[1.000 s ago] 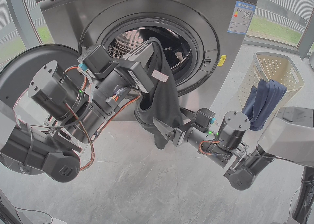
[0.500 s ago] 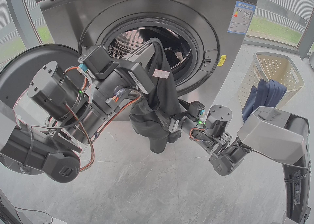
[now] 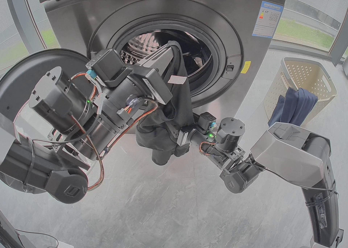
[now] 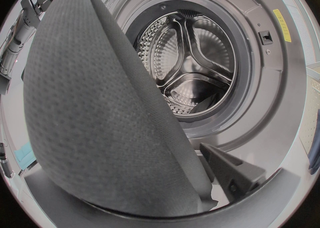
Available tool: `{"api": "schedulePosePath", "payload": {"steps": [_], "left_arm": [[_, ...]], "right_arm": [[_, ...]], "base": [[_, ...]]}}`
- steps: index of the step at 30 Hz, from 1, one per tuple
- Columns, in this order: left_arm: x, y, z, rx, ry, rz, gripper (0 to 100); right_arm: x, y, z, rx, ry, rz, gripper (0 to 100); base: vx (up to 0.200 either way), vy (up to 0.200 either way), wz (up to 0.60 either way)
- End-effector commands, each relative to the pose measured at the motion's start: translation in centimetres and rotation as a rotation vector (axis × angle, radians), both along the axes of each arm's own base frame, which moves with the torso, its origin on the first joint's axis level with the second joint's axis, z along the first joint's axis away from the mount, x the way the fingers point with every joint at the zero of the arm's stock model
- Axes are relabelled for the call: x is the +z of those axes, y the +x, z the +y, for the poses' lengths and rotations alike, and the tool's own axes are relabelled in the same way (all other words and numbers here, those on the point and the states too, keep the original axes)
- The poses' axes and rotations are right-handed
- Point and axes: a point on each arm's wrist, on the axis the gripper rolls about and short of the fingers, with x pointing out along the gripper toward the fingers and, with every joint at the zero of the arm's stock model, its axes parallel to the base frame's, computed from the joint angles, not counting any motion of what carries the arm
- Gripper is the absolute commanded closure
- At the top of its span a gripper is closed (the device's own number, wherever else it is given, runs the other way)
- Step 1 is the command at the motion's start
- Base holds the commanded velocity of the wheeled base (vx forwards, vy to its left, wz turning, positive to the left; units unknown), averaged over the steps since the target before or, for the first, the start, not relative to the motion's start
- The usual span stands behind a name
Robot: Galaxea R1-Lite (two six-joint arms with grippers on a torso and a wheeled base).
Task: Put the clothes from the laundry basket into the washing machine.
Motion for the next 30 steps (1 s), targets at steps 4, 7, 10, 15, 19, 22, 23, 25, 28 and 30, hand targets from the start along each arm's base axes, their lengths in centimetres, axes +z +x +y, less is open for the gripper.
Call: {"api": "schedulePosePath", "payload": {"steps": [4, 7, 10, 15, 19, 22, 23, 25, 28, 30], "left_arm": [[0.3, 0.7, 2.0, 0.065, -0.003, 0.002, 100], [0.1, 0.4, 2.6, 0.073, 0.001, 0.010, 100], [-0.7, 0.3, 3.4, 0.101, 0.017, 0.041, 100], [-3.8, 1.0, 5.7, 0.175, 0.088, 0.142, 100], [-7.5, 0.5, 6.4, 0.185, 0.177, 0.261, 100], [-9.8, 0.4, 6.5, 0.184, 0.231, 0.332, 100], [-11.5, 0.5, 6.4, 0.176, 0.270, 0.382, 100], [-13.1, 0.9, 6.4, 0.169, 0.304, 0.429, 100], [-14.9, 1.5, 6.0, 0.152, 0.329, 0.456, 100], [-16.6, 2.4, 5.5, 0.150, 0.350, 0.484, 100]], "right_arm": [[0.8, 0.6, -0.8, -0.025, 0.016, -0.021, 100], [2.7, 0.6, -1.9, -0.046, 0.033, -0.044, 100], [4.9, 0.4, -3.3, -0.070, 0.053, -0.071, 100], [8.1, -0.6, -4.7, -0.103, 0.087, -0.108, 100], [9.7, -1.6, -4.8, -0.093, 0.105, -0.121, 100], [10.4, -2.1, -4.7, -0.087, 0.115, -0.133, 100], [11.0, -2.5, -4.3, -0.074, 0.124, -0.143, 100], [11.5, -3.2, -3.9, -0.063, 0.132, -0.148, 100], [11.7, -3.9, -3.2, -0.056, 0.139, -0.143, 100], [11.8, -4.4, -2.7, -0.042, 0.137, -0.135, 100]], "base": [[0.000, 0.000, 0.00], [0.000, 0.000, 0.00], [0.000, 0.000, 0.00], [0.000, 0.000, 0.00], [0.000, 0.000, 0.00], [0.000, 0.000, 0.00], [0.000, 0.000, 0.00], [0.000, 0.000, 0.00], [0.000, 0.000, 0.00], [0.000, 0.000, 0.00]]}}
